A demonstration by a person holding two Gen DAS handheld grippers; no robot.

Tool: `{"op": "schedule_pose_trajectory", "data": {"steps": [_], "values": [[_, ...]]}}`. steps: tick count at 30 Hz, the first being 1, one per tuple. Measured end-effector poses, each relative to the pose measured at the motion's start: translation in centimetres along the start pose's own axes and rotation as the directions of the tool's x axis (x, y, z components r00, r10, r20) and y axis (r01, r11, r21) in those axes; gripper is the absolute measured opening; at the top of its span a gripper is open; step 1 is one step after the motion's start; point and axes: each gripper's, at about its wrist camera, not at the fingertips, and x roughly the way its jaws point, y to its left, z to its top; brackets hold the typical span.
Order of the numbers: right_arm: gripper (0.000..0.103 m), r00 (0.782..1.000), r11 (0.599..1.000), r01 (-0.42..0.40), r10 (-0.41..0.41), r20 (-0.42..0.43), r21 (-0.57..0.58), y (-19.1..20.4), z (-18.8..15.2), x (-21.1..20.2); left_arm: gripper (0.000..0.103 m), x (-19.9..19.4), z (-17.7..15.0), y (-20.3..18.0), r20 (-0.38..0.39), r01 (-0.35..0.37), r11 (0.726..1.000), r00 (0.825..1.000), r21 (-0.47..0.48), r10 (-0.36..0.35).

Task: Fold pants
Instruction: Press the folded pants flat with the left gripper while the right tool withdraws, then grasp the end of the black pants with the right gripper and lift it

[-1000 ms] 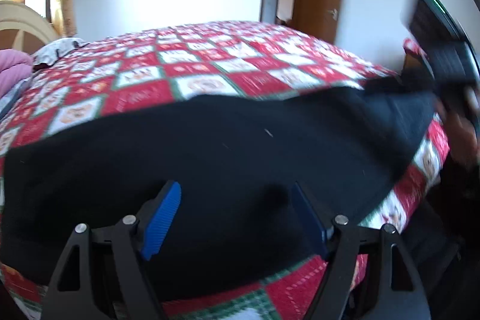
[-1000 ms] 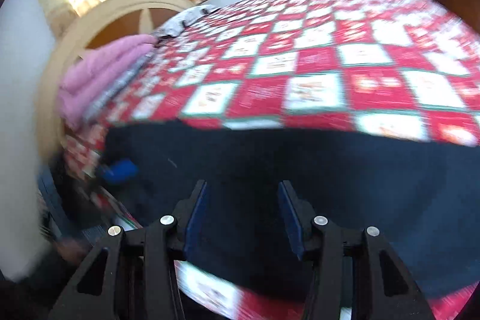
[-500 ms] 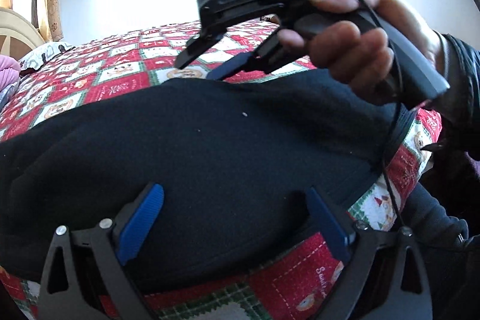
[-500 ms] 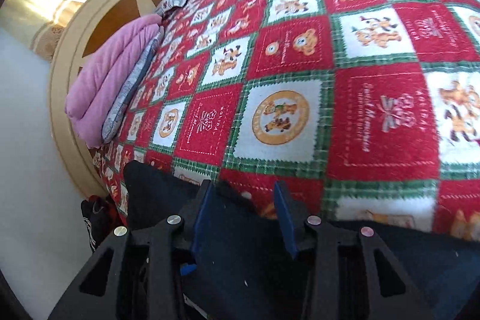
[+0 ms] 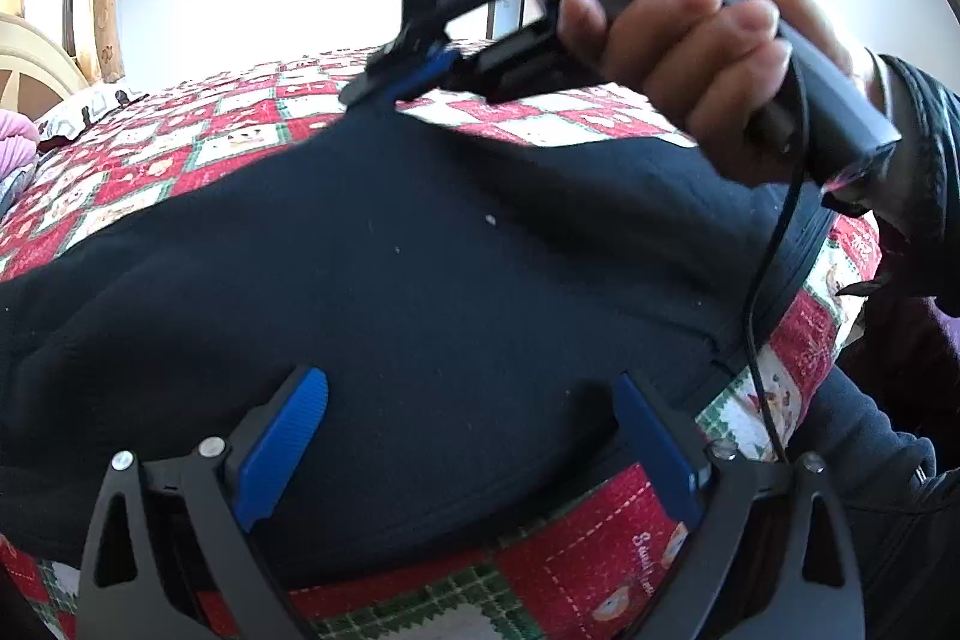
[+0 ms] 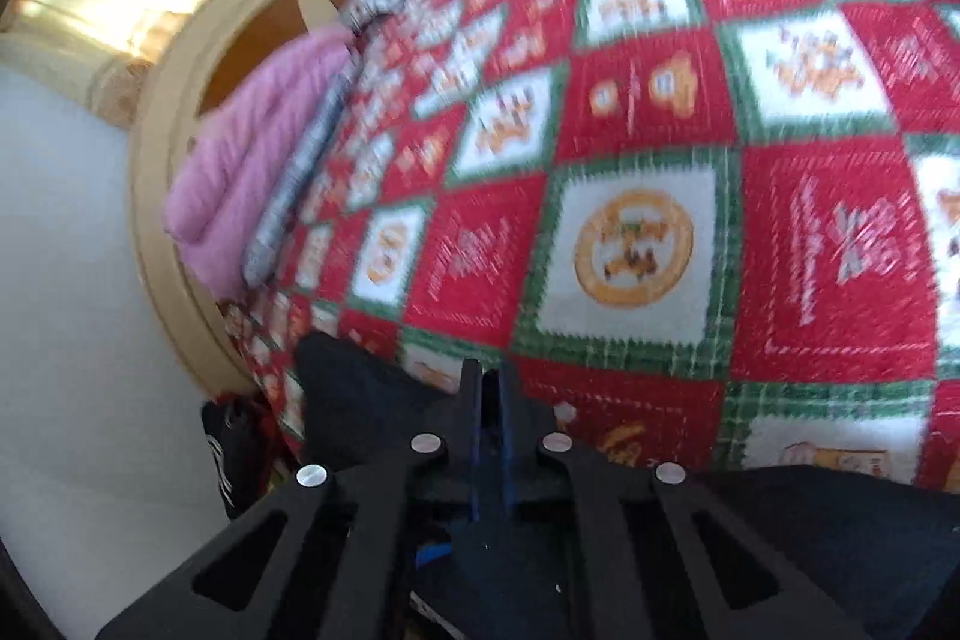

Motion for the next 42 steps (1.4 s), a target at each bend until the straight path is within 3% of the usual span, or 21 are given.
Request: {"op": "schedule_pose_trajectory", "data": {"steps": [5, 9, 12, 17, 19, 21, 22, 25, 27, 29, 31, 35, 38, 40, 41, 42], "values": [[0.003, 0.998, 1.0, 0.023, -0.021, 0.06, -0.02, 0.0, -0.2, -0.6, 0.098, 0.1, 0.0, -0.2, 0.0, -0.008, 1.0, 1.0, 0.008, 0.008], [0.003, 0.99, 0.99, 0.135, -0.133, 0.054, -0.033, -1.1, 0.1, 1.1, 0.099, 0.2, -0.1, -0.5, 0.0, -0.015, 1.0, 1.0, 0.017, 0.015], [0.004, 0.991, 0.99, 0.136, -0.135, 0.017, -0.029, -2.0, 0.0, 1.9, 0.099, 0.0, 0.0, -0.7, 0.001, -0.017, 1.0, 1.0, 0.021, 0.017], [0.007, 0.982, 0.985, 0.17, -0.169, 0.085, -0.01, -2.7, -0.9, -2.0, 0.1, -0.4, 0.2, -0.7, 0.015, -0.029, 0.999, 0.999, 0.019, 0.029], [0.019, 0.975, 0.982, 0.188, -0.185, 0.125, -0.012, -3.4, -1.9, -5.0, 0.1, -0.6, 0.3, -0.8, 0.025, -0.044, 0.999, 0.999, 0.024, 0.044], [0.049, 0.964, 0.978, 0.209, -0.205, 0.167, -0.004, -4.5, -3.3, -8.5, 0.1, -0.8, 0.2, -1.0, 0.029, -0.058, 0.998, 0.998, 0.026, 0.057], [0.049, 0.958, 0.977, 0.214, -0.211, 0.195, 0.01, -5.3, -4.2, -10.6, 0.1, -0.8, 0.2, -1.0, 0.031, -0.069, 0.997, 0.997, 0.024, 0.069], [0.049, 0.923, 0.966, 0.25, -0.26, 0.284, 0.071, -7.9, -7.0, -17.0, 0.1, -0.9, 0.2, -0.7, 0.036, -0.092, 0.996, 0.995, 0.002, 0.092], [0.049, 0.886, 0.952, 0.269, -0.303, 0.351, 0.143, -10.4, -9.7, -22.0, 0.1, -0.9, 0.3, -0.3, 0.032, -0.092, 0.995, 0.995, -0.022, 0.093], [0.049, 0.842, 0.928, 0.295, -0.364, 0.398, 0.227, -12.7, -12.0, -26.3, 0.1, -1.0, 0.3, 0.1, 0.031, -0.09, 0.994, 0.995, -0.054, 0.092], [0.049, 0.778, 0.886, 0.337, -0.453, 0.435, 0.32, -15.1, -14.4, -30.7, 0.1, -1.3, 0.3, 0.4, 0.033, -0.086, 0.993, 0.996, -0.082, 0.089], [0.049, 0.688, 0.829, 0.347, -0.543, 0.482, 0.439, -18.6, -17.5, -37.4, 0.1, -1.4, 0.3, 0.7, 0.021, -0.082, 0.991, 0.996, -0.11, 0.084], [0.049, 0.652, 0.814, 0.302, -0.556, 0.515, 0.496, -21.3, -18.6, -41.2, 0.1, -1.3, 0.2, 0.8, -0.002, -0.093, 0.99, 0.996, -0.104, 0.094], [0.049, 0.632, 0.778, 0.293, -0.594, 0.498, 0.556, -23.7, -18.9, -42.8, 0.1, -1.1, 0.1, 0.6, -0.018, -0.104, 0.99, 0.995, -0.092, 0.103], [0.049, 0.63, 0.773, 0.267, -0.592, 0.503, 0.575, -25.0, -19.1, -43.3, 0.1, -1.0, 0.0, 0.5, -0.022, -0.114, 0.99, 0.993, -0.081, 0.113], [0.049, 0.643, 0.788, 0.218, -0.56, 0.522, 0.576, -26.1, -19.1, -43.5, 0.1, -1.0, 0.0, 0.3, -0.027, -0.123, 0.99, 0.992, -0.07, 0.121]]}}
